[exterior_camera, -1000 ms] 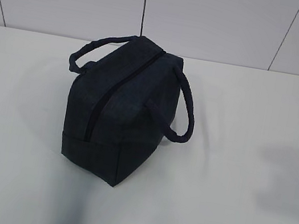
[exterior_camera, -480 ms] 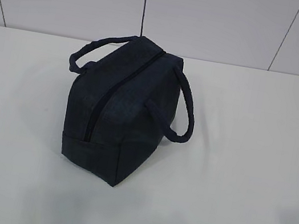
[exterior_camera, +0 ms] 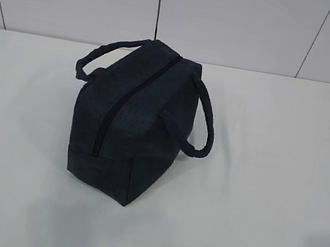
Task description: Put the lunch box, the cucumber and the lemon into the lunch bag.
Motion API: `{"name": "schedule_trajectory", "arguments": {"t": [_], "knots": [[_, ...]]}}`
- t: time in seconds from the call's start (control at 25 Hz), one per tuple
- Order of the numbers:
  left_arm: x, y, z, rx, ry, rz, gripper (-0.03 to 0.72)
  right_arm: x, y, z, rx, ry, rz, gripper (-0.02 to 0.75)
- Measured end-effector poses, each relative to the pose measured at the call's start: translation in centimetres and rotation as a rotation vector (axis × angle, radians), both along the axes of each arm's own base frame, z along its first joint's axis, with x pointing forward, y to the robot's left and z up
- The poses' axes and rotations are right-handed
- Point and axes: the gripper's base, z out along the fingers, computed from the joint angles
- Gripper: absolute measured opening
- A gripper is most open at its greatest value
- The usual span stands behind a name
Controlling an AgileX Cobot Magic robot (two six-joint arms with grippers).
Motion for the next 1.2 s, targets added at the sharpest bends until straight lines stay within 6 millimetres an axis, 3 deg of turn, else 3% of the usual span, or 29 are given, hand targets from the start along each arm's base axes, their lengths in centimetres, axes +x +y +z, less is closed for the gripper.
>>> {"name": "schedule_trajectory", "arguments": {"t": [0.44, 0.84, 1.2], "knots": [[0.31, 0.43, 0.05, 0.038, -0.029, 0.059, 0.237, 0.06, 0.02, 0.03, 0.001, -0.008, -0.005, 0.250], [0.48, 0.18, 0.04, 0.043, -0.025, 0.320, 0.237, -0.02, 0.30, 0.06, -0.007, -0.012, -0.346, 0.250], [0.49, 0.15, 0.05, 0.042, -0.024, 0.340, 0.237, -0.02, 0.33, 0.07, -0.007, -0.014, -0.372, 0.249]]}}
